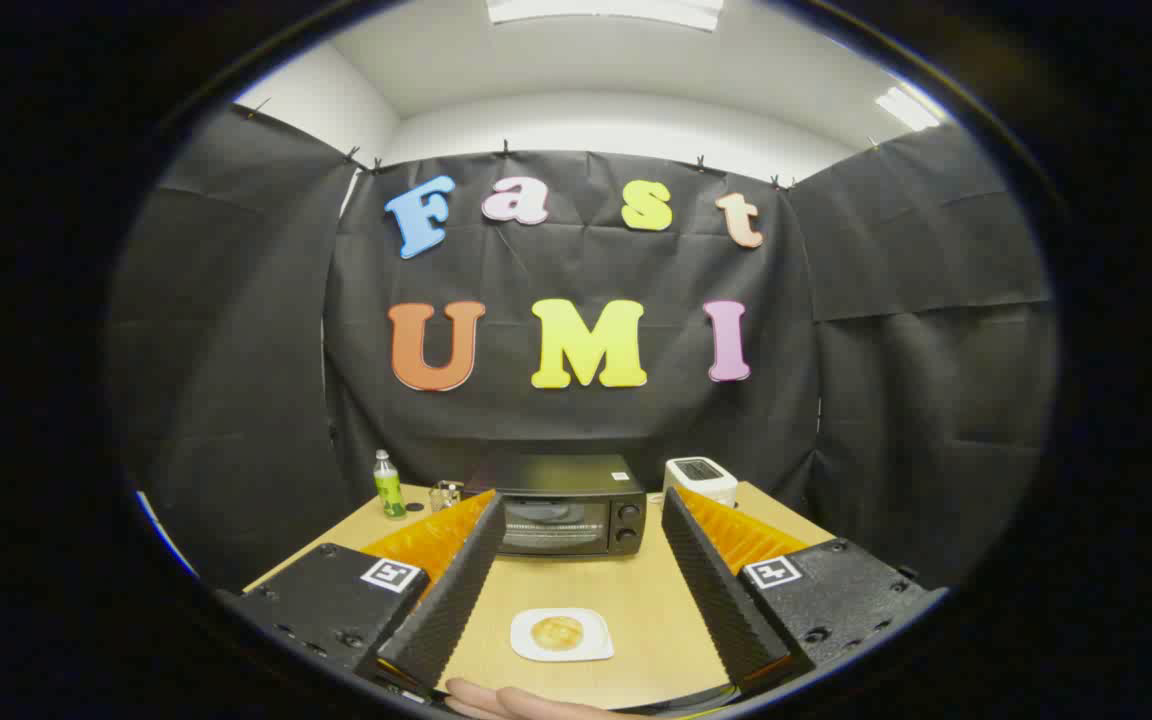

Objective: Open the toaster oven, put the food inside, and close the toaster oven door.

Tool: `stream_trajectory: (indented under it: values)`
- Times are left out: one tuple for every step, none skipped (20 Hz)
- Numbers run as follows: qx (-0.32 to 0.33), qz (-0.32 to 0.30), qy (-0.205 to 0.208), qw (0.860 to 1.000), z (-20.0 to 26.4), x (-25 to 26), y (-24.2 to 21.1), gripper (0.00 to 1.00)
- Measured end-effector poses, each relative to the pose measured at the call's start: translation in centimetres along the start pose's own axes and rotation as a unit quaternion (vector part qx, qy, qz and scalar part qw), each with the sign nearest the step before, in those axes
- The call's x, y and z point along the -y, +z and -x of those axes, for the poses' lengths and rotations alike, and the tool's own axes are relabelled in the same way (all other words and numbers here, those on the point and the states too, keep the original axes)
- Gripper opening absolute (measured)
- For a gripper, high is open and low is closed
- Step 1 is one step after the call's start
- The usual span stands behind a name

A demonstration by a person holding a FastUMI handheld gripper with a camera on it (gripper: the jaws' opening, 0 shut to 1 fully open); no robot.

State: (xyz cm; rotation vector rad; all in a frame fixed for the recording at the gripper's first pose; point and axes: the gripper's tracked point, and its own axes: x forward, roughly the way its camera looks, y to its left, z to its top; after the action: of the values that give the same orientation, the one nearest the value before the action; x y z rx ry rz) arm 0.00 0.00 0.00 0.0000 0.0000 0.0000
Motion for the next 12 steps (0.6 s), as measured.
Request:
stream_trajectory:
  values:
    - [-0.001, -0.001, 0.001, 1.000, -0.07, -0.01, -0.17, 1.00]
    - [-0.003, 0.000, 0.002, 1.000, -0.10, 0.00, -0.26, 1.00]
    - [-0.003, 0.000, 0.004, 1.000, -0.06, -0.13, -0.33, 1.00]
    - [-0.003, 0.000, 0.005, 1.000, 0.03, -0.12, -0.33, 1.00]
    - [-0.003, 0.000, 0.005, 1.000, 0.03, -0.02, -0.36, 1.00]
    - [-0.002, -0.002, 0.006, 1.000, 0.04, 0.01, -0.33, 1.00]
    - [-0.003, -0.004, 0.007, 1.000, 0.03, -0.03, -0.46, 1.00]
    - [-0.005, -0.005, 0.009, 1.000, 0.07, -0.07, -0.58, 1.00]
    - [-0.007, -0.007, 0.011, 1.000, 0.03, -0.10, -0.75, 1.00]
    - [-0.009, -0.007, 0.012, 1.000, -0.03, -0.05, -0.82, 1.00]
    - [-0.011, -0.008, 0.012, 1.000, -0.06, 0.06, -0.94, 1.00]
    - [-0.013, -0.009, 0.011, 1.000, -0.03, 0.21, -0.99, 1.00]
